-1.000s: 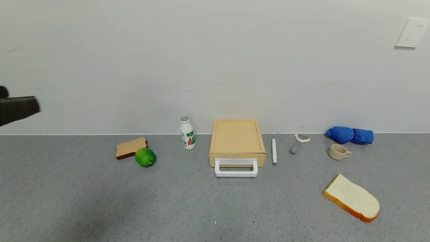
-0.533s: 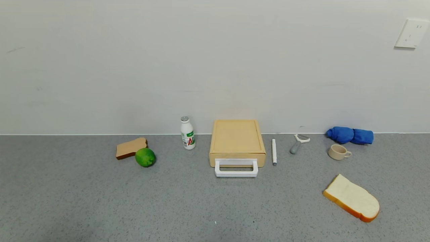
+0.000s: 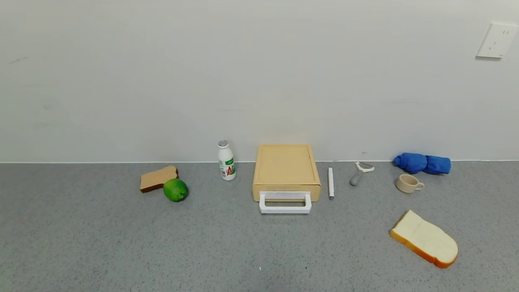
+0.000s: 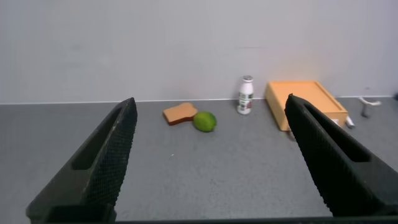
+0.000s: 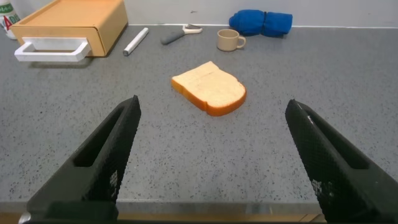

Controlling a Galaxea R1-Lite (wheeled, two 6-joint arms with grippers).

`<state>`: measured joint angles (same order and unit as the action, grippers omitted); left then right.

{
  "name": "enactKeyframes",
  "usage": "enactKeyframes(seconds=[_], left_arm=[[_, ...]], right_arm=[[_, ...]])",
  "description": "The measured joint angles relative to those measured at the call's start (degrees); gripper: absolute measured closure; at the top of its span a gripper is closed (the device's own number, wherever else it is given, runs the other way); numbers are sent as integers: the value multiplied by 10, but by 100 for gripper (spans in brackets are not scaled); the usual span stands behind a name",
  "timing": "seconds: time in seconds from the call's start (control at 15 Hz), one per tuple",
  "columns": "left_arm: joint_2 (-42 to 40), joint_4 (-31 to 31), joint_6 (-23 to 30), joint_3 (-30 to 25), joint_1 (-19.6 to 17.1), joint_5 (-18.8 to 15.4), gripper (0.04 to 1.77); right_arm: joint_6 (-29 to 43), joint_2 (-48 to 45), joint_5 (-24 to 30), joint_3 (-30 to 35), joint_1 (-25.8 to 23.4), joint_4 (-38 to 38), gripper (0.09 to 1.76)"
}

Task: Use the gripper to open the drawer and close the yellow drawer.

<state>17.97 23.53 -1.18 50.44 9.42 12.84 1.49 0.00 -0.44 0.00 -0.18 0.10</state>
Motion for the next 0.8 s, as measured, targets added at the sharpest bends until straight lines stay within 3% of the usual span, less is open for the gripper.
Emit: enactKeyframes(seconds=[0.13,0.33,0.47,0.6,0.8], left_arm=[[-12,11,-1,1,-34,50,9],[-31,12,-17,-5,-69,52,9],[-60,12,-24,-24,-82,24,9],[-96,10,-25,-56,-89,-33,9],[-150,-24,-24,-146,-93,-117,9]], right_arm=[[0,0,0,0,0,0,14],[0,0,0,0,0,0,14],[0,0,0,0,0,0,14],[0,0,0,0,0,0,14],[0,0,0,0,0,0,14]])
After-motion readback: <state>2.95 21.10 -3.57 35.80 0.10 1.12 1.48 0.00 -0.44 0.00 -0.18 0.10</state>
